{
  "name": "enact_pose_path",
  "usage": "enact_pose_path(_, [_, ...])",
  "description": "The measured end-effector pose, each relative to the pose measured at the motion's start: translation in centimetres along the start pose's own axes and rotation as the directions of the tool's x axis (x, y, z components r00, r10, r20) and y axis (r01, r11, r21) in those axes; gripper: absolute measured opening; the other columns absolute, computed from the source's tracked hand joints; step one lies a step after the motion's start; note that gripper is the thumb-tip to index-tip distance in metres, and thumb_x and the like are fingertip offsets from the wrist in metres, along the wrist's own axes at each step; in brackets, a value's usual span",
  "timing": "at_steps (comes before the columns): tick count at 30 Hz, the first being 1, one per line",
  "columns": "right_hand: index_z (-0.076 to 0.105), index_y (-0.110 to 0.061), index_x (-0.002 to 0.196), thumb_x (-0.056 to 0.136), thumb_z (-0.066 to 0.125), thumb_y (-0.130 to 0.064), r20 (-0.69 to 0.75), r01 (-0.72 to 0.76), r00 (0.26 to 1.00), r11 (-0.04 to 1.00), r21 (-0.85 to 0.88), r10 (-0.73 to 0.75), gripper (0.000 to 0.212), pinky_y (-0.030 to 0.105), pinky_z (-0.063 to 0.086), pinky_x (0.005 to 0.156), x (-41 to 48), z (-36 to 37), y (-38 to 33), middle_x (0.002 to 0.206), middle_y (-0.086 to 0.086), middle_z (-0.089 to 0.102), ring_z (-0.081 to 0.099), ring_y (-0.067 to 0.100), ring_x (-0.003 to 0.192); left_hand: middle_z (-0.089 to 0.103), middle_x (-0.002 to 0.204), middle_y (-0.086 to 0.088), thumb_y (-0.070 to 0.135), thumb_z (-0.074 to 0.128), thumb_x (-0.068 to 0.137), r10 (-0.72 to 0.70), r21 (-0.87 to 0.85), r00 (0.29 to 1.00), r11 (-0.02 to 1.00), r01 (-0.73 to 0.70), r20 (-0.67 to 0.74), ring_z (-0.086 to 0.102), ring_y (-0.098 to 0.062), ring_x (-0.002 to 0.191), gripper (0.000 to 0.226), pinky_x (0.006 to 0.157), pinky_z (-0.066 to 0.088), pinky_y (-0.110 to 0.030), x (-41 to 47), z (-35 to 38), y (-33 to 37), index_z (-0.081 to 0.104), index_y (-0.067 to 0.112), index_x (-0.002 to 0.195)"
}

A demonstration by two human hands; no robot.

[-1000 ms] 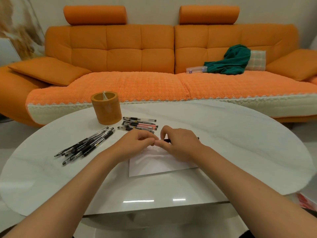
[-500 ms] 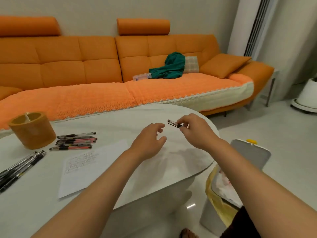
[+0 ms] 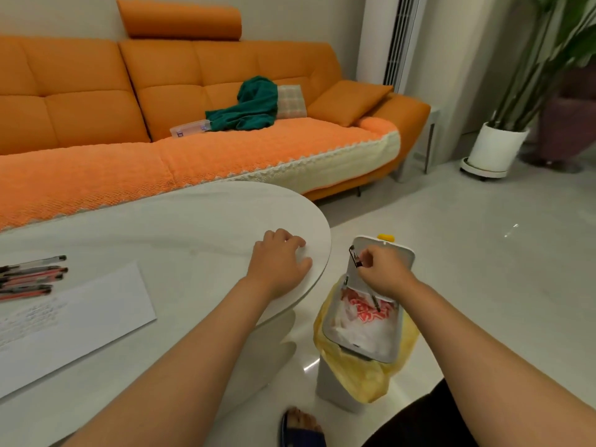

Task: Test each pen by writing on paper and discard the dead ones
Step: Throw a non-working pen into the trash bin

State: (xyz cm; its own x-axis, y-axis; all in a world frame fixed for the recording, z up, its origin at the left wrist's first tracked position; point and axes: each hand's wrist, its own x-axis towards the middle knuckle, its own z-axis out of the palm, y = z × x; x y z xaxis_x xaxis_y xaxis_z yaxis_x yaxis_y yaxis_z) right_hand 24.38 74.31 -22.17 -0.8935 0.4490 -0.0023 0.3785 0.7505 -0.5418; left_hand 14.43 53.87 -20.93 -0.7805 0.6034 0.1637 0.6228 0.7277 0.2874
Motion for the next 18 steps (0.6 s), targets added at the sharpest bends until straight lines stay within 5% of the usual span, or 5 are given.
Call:
enact_pose_path(4, [0.067,-0.007,0.088,0.087,0.065,-0.018,0.177,-0.103,0.976,0.982,-0.156,0.13,0.012,0.031,0.046,0.064,0.1,2.3,3.4,0.083,0.01,0.066,0.061,0.024,0.075,0.047,0.14,-0.001,0.047,0.046,0.097,-0.013,-0.026,0.999,1.0,0.012,-0.048,0.037,-0.023,0.129,0.044,0.106,0.031,-0.039,0.2,0.8,0.0,0.053,0.029,0.136])
enact_pose_path(8, [0.064,-0.011,0.081,0.087,0.068,-0.026,0.258,-0.09,0.951,0.95,-0.299,0.171,0.016,0.03,0.044,0.061,0.3,4.1,5.0,0.08,0.006,0.065,0.063,0.025,0.08,0.047,0.14,-0.001,0.047,0.047,0.097,-0.013,-0.026,0.998,1.0,0.012,-0.055,0.037,-0.023,0.129,0.043,0.107,0.03,-0.039,0.2,0.8,0.1,0.054,0.028,0.136])
enact_pose_path(11, [0.064,-0.013,0.076,0.092,0.061,-0.031,0.215,-0.103,0.963,0.959,-0.264,0.163,0.024,0.034,0.052,0.066,0.8,4.3,4.3,0.075,0.006,0.065,0.064,0.024,0.075,0.047,0.14,-0.001,0.047,0.047,0.097,-0.016,-0.034,0.999,0.999,0.014,-0.049,0.037,-0.022,0.129,0.043,0.107,0.03,-0.039,0.2,0.7,0.0,0.054,0.029,0.135])
enact_pose_path(18, [0.052,-0.012,0.062,0.088,0.05,-0.021,-0.035,-0.043,0.999,0.998,-0.035,0.042,0.028,0.033,0.04,0.052,0.1,1.3,-1.9,0.059,0.007,0.054,0.049,0.023,0.055,0.049,0.142,0.0,0.046,0.049,0.098,-0.01,-0.117,1.0,0.993,0.007,-0.023,0.039,-0.021,0.132,0.043,0.109,0.035,-0.039,-0.8,-0.7,-0.5,0.053,0.028,0.137])
